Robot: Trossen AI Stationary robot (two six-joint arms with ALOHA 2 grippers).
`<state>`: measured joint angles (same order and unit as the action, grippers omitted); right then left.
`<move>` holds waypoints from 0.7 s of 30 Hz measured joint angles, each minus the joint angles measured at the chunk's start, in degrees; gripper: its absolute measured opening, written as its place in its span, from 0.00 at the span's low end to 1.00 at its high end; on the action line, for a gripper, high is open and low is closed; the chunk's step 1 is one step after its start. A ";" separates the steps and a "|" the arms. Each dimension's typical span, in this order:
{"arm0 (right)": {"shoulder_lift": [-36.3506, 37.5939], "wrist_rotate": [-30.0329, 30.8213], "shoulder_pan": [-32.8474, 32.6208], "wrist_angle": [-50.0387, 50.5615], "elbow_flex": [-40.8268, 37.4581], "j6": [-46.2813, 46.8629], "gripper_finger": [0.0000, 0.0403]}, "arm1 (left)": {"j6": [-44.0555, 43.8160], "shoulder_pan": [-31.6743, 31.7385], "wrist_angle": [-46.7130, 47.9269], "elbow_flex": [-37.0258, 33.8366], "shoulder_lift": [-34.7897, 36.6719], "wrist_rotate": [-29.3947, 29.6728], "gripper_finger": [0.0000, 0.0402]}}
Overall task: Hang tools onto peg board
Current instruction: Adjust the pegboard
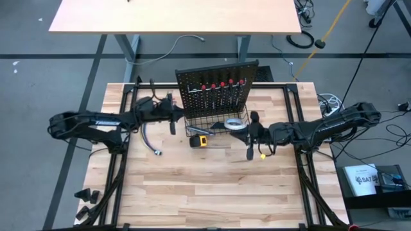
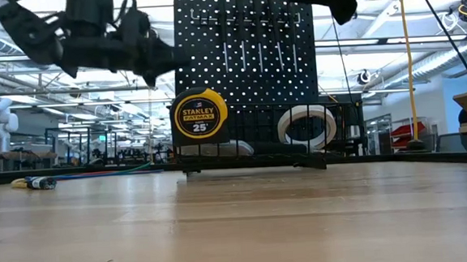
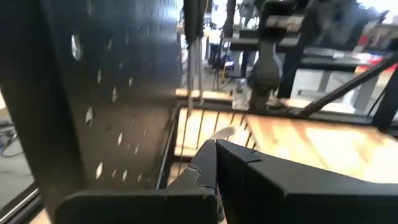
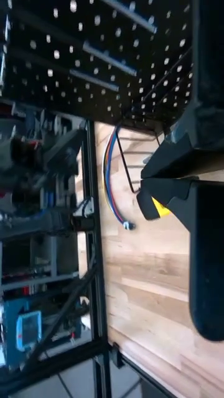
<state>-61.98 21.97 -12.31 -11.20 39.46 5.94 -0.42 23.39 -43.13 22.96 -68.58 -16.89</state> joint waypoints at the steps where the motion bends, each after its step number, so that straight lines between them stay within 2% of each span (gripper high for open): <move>1: 0.00 -0.34 -0.01 0.13 0.00 -0.24 0.00 | 0.76 0.66 0.02 0.13 -0.95 -0.37 0.00; 11: -0.04 -1.24 -0.01 0.37 0.00 -2.08 0.00 | 2.35 5.09 -0.02 2.78 -8.10 -1.37 0.00; 21: -0.04 -1.11 -0.01 0.31 0.00 -2.08 0.00 | 4.33 8.08 -0.03 5.04 -8.47 -1.60 0.00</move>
<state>-62.02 20.86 -12.32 -10.90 39.46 3.86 3.91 31.47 -43.17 28.00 -77.06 -18.49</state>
